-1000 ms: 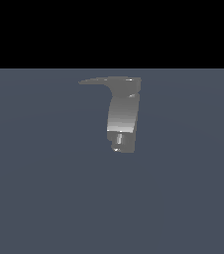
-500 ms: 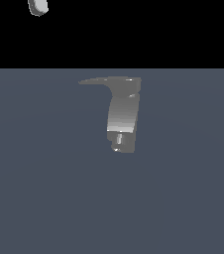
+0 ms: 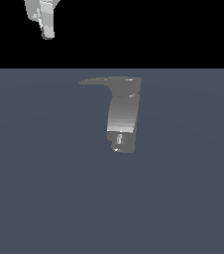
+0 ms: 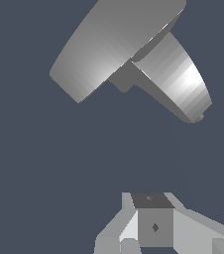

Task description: Turn on the faucet by rotating a designated handle.

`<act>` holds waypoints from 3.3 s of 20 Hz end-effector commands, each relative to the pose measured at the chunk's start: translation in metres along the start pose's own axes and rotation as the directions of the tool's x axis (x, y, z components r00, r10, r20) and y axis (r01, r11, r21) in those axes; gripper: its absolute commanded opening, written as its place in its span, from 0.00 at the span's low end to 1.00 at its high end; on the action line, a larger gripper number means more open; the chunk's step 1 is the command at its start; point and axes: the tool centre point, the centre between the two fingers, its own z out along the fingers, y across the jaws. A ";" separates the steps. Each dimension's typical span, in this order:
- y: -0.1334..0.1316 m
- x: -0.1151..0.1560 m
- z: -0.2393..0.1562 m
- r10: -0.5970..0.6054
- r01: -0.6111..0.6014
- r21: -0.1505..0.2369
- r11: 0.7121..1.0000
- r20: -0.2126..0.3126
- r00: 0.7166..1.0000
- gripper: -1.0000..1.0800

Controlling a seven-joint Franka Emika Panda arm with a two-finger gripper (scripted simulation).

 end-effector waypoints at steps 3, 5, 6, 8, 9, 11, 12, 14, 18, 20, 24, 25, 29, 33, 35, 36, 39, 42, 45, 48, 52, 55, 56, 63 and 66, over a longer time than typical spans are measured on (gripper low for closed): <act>-0.020 0.011 0.011 0.096 -0.096 0.003 0.995 -0.001 0.995 0.00; -0.028 0.017 0.016 0.138 -0.138 0.005 0.990 -0.001 0.990 0.00; -0.032 0.020 0.019 0.159 -0.159 0.005 0.987 -0.001 0.987 0.00; -0.040 0.027 0.024 0.201 -0.201 0.006 0.980 -0.002 0.980 0.00; -0.044 0.030 0.027 0.222 -0.222 0.007 0.975 -0.002 0.975 0.00; -0.051 0.037 0.032 0.264 -0.264 0.008 0.965 -0.003 0.965 0.00; -0.055 0.041 0.034 0.285 -0.285 0.008 0.959 -0.003 0.959 0.00; -0.062 0.049 0.040 0.328 -0.328 0.009 0.945 -0.004 0.945 0.00; -0.077 0.066 0.051 0.414 -0.414 0.012 0.910 -0.006 0.910 0.00; -0.083 0.076 0.056 0.458 -0.458 0.013 0.889 -0.007 0.889 0.00; -0.096 0.098 0.068 0.548 -0.548 0.015 0.836 -0.009 0.836 0.00; -0.099 0.104 0.071 0.571 -0.570 0.016 0.821 -0.010 0.821 0.00; -0.108 0.126 0.082 0.649 -0.649 0.018 0.760 -0.011 0.760 0.00; -0.114 0.145 0.091 0.710 -0.709 0.021 0.704 -0.012 0.704 0.00; -0.116 0.153 0.094 0.733 -0.733 0.022 0.680 -0.012 0.680 0.00; -0.116 0.157 0.096 0.743 -0.742 0.022 0.670 -0.012 0.670 0.00; -0.118 0.165 0.099 0.765 -0.765 0.023 0.644 -0.011 0.644 0.00; -0.118 0.170 0.101 0.777 -0.777 0.024 0.629 -0.011 0.629 0.00; -0.118 0.171 0.101 0.779 -0.779 0.024 0.627 -0.011 0.626 0.00; -0.118 0.171 0.101 0.779 -0.778 0.023 0.627 -0.011 0.627 0.00; -0.112 0.162 0.102 0.779 -0.778 0.023 0.627 -0.011 0.627 0.00; -0.107 0.155 0.102 0.779 -0.778 0.023 0.627 -0.011 0.627 0.00; -0.105 0.153 0.102 0.779 -0.778 0.023 0.627 -0.011 0.627 0.00; -0.093 0.137 0.102 0.779 -0.779 0.023 0.627 -0.010 0.627 0.00; -0.088 0.129 0.102 0.779 -0.779 0.023 0.627 -0.010 0.627 0.00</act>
